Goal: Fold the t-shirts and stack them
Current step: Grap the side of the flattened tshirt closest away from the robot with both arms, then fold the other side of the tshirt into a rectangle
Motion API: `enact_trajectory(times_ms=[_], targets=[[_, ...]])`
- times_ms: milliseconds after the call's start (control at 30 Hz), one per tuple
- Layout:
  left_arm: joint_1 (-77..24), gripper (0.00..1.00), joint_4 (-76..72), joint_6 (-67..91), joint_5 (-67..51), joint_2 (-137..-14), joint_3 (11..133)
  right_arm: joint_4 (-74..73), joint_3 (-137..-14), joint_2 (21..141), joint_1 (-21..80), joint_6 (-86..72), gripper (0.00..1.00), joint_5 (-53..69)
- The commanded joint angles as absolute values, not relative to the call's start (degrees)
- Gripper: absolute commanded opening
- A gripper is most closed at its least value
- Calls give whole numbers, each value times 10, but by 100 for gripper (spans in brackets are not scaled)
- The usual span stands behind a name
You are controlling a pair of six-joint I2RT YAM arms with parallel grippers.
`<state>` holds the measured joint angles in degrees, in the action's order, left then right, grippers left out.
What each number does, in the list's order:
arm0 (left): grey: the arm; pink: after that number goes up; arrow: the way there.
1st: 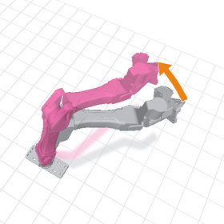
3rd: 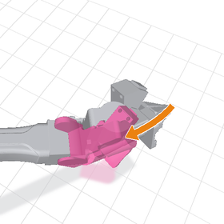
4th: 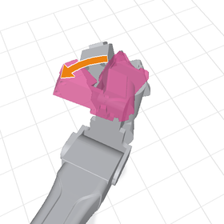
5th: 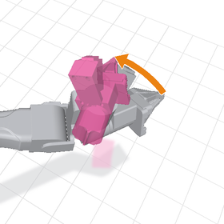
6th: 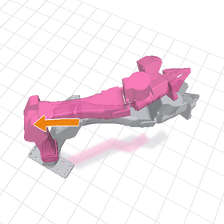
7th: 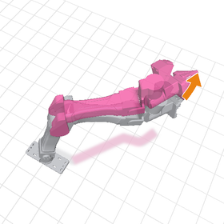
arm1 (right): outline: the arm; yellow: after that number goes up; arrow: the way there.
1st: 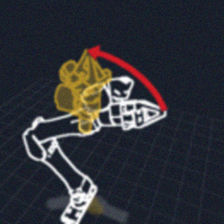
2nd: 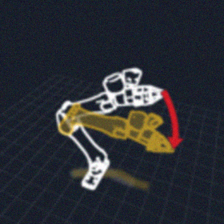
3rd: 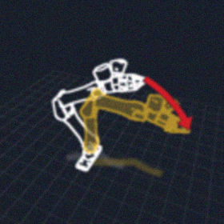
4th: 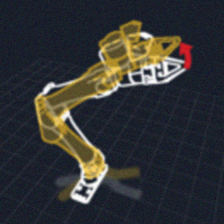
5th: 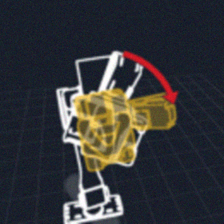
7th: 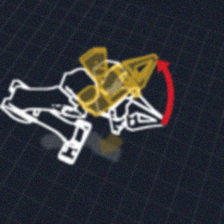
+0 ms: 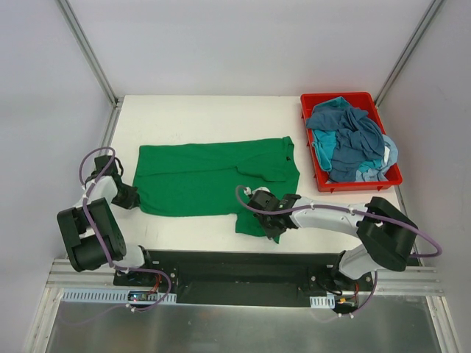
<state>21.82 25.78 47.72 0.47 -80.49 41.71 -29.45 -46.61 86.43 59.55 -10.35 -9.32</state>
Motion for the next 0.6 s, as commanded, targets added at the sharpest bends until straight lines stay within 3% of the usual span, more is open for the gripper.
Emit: enact_trajectory(times_ms=[0, 367, 567], targets=[[220, 0, 258, 469, 4, -773, 417, -324, -489, 849, 593, -113, 0, -142], [220, 0, 261, 475, -46, -761, 460, -326, -598, 815, 488, -66, 0, -105], [219, 0, 260, 480, -64, -795, 506, -323, -684, 852, 415, -37, 0, -81]])
